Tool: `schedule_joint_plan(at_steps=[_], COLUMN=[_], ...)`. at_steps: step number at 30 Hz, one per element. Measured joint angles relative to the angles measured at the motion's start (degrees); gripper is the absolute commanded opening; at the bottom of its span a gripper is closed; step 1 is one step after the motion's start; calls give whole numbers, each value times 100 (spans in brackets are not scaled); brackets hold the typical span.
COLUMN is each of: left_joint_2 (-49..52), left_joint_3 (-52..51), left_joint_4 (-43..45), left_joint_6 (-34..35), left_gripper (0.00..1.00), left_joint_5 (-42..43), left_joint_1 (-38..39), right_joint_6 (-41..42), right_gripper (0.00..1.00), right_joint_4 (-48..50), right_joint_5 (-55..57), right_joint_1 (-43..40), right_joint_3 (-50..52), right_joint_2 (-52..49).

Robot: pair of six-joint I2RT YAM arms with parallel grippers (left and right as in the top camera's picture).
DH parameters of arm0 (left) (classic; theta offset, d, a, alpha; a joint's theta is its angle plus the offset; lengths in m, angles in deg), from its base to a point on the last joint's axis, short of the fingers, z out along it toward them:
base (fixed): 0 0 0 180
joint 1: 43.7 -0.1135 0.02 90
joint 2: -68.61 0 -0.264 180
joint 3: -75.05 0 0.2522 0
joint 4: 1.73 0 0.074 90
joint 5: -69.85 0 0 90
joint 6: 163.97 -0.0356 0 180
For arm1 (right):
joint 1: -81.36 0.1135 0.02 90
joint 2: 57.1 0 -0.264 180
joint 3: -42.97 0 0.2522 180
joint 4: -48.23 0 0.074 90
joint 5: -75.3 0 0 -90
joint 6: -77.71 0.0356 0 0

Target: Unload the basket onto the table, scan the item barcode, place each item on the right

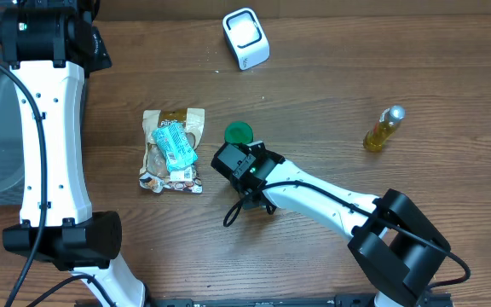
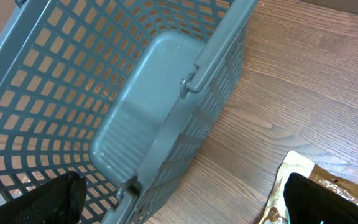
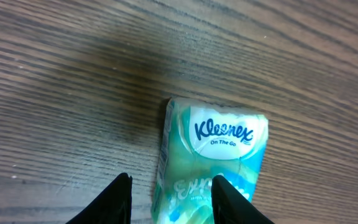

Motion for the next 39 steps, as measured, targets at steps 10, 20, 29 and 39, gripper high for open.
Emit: schedule_joint_plan(at_steps=[10, 20, 29, 39], left_joint_2=[0, 0, 0, 0], left_joint_3=[0, 0, 0, 0], left_joint_4=[-2, -2, 0, 0], left_joint_6=[2, 0, 2, 2], left_gripper=[99, 100, 99, 99], left_joint_5=[0, 0, 0, 0], left_joint_1=[-2, -2, -2, 0], right_joint_6=[-11, -20, -31, -44], right_gripper=[29, 29, 30, 36], right_joint_4=[278, 264, 177, -553], right_joint_5=[15, 24, 26, 201], right_joint_1=[-4, -15, -26, -37], right_joint_3=[96, 96, 87, -450], right_joint_2=[-221, -225, -225, -247])
